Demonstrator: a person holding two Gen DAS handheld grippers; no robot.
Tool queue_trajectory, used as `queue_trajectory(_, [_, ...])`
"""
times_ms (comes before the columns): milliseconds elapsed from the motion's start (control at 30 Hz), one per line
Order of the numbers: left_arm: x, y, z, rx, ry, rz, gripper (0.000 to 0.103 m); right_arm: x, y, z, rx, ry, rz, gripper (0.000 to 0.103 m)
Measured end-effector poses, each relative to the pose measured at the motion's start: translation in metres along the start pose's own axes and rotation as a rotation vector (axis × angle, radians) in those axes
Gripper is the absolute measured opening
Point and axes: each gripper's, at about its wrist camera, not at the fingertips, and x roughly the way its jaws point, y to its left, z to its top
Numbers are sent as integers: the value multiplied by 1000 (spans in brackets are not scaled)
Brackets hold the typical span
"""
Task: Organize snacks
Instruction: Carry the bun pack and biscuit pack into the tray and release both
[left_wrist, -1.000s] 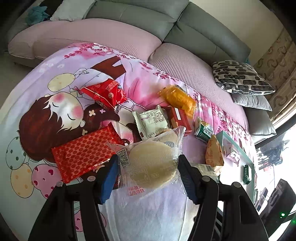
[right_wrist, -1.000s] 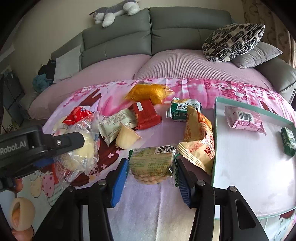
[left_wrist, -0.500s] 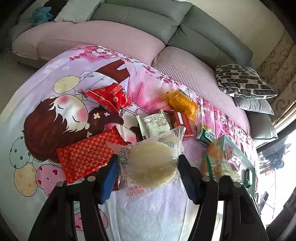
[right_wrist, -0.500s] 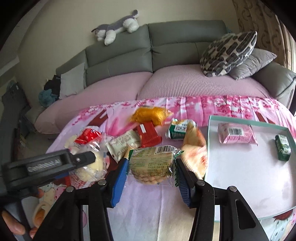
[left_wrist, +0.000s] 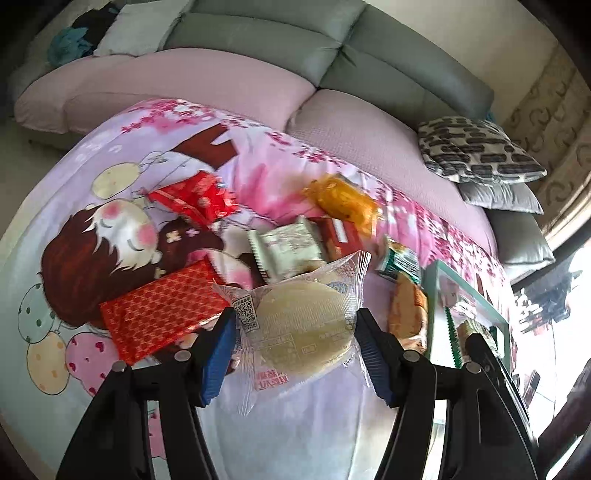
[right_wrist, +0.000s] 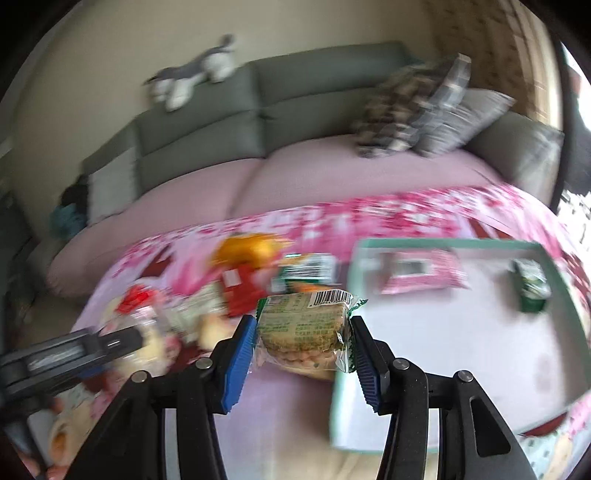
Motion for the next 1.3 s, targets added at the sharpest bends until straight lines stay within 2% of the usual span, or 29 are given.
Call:
queue_trajectory(300, [6,-60,-6,148,28,-67,66,-4,-72,8,155,-24,-198,54])
queue_trajectory(700, [32,-155,-28,371,77,-163,66,-17,-156,2,352,-30,-390,54])
queue_trajectory(967, [63,-195,-38,450,123,-188,66,-22,-192,-6,437,-25,-459,54])
queue_trajectory(1300, [97,-224,-46,487,161,-188,66,-21,-205,-10,457,-24,-468,54])
